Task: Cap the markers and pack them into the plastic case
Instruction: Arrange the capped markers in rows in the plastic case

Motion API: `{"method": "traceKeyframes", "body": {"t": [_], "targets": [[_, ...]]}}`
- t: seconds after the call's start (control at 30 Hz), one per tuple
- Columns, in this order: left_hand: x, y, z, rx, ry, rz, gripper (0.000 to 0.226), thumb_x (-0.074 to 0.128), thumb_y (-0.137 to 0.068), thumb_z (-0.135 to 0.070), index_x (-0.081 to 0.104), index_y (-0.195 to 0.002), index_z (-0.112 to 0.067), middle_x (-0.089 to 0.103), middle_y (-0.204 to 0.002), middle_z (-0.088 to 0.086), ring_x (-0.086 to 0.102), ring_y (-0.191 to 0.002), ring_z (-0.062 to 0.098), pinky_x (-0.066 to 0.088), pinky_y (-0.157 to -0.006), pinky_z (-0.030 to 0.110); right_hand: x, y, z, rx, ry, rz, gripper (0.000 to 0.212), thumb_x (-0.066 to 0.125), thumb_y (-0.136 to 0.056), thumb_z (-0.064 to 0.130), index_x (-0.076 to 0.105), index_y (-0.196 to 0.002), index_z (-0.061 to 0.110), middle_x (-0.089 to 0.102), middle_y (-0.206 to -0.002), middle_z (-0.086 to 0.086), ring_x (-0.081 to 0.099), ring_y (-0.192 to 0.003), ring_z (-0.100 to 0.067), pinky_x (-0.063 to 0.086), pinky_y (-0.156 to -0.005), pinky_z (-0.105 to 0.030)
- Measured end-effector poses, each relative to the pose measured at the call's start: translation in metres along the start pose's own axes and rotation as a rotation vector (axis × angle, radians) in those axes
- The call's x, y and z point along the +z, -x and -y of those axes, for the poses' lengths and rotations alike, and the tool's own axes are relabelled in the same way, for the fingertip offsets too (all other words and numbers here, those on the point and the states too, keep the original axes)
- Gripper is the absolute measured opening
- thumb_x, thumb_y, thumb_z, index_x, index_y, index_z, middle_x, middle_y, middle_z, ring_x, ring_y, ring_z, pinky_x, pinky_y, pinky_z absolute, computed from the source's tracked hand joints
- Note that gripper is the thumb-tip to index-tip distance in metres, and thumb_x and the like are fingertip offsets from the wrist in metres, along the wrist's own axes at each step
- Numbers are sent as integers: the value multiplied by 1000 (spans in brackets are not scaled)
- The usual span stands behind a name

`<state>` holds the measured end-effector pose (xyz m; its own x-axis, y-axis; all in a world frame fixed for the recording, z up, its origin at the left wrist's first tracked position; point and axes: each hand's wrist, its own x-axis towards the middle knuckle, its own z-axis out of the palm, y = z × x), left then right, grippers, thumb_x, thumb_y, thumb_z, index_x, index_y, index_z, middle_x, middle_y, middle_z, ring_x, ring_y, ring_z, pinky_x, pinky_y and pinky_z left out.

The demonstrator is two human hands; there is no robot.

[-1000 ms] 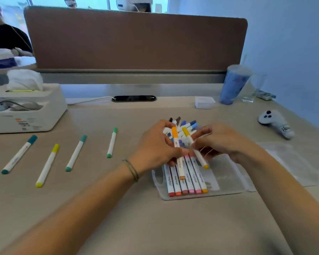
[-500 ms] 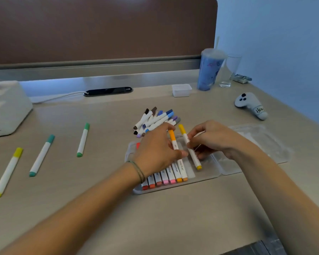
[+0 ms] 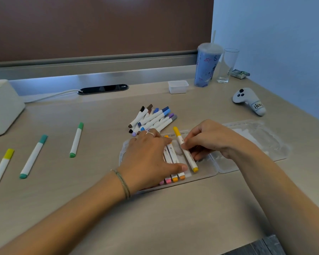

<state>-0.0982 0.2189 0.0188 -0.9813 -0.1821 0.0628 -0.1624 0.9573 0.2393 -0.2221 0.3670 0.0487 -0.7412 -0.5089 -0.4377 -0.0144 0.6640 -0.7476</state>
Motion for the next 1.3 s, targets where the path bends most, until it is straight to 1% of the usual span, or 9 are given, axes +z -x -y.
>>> {"method": "traceKeyframes", "body": {"t": [0.2,0.33,0.63,0.83,0.93,1.0,1.07,1.2,1.3], "targets": [[3,-3,1,8,-61,4,92,50,-67,-91,46,-145,-41,46,-133,-8,39,-125,15,35,-102,37,2,1,6,-5,113,3,17,79,-87,17,79,-90,0,73,-64,-9,65,-51,-16,55,-53,-26],[-2,-4,9,37,-8,59,88,55,-70,-85,43,-146,-43,42,-138,-9,36,-127,13,31,-102,33,7,-1,9,11,181,23,20,79,-88,19,78,-92,0,73,-64,-7,64,-48,-12,51,-48,-22],[-6,-6,13,67,-27,82,93,58,-70,-83,42,-148,-36,40,-143,-9,36,-129,12,36,-106,35,17,-2,15,1,313,46,18,75,-92,22,70,-83,8,71,-69,-7,62,-56,-14,51,-56,-25],[-12,-4,11,111,-117,106,82,52,-79,-80,46,-145,-30,42,-139,-6,39,-124,14,41,-101,35,24,-3,19,-31,442,-9,18,73,-93,23,68,-82,10,69,-68,-5,61,-55,-14,51,-56,-26],[-11,6,15,108,-65,99,68,50,-89,-69,44,-145,-30,42,-140,-6,41,-127,16,41,-105,38,26,-2,21,-138,543,-120,21,76,-90,31,69,-77,15,68,-71,0,62,-63,-11,48,-59,-24],[-11,14,22,73,50,17,54,52,-94,-56,44,-143,-35,48,-137,-7,43,-128,15,41,-105,36,35,0,26,-276,611,-291,23,72,-91,34,68,-74,20,65,-75,4,61,-72,-10,40,-58,-23],[-13,21,32,13,58,-60,50,52,-97,-48,44,-144,-34,50,-139,-5,44,-128,16,42,-105,35,49,2,39,-397,591,-393,21,68,-93,37,68,-77,23,64,-77,6,62,-73,-10,41,-58,-24],[-23,37,68,-111,-18,-156,36,52,-94,-41,59,-129,-31,56,-125,-2,51,-117,20,46,-97,39,85,0,75,-555,587,-421,11,65,-94,37,67,-86,30,66,-80,10,62,-75,-10,53,-69,-34],[-31,54,95,-200,-30,-169,39,56,-94,-39,58,-132,-31,55,-128,-2,49,-120,20,43,-101,38,110,-7,97,-620,585,-370,5,65,-94,32,69,-94,29,69,-87,9,64,-83,-12,53,-74,-33]]}}
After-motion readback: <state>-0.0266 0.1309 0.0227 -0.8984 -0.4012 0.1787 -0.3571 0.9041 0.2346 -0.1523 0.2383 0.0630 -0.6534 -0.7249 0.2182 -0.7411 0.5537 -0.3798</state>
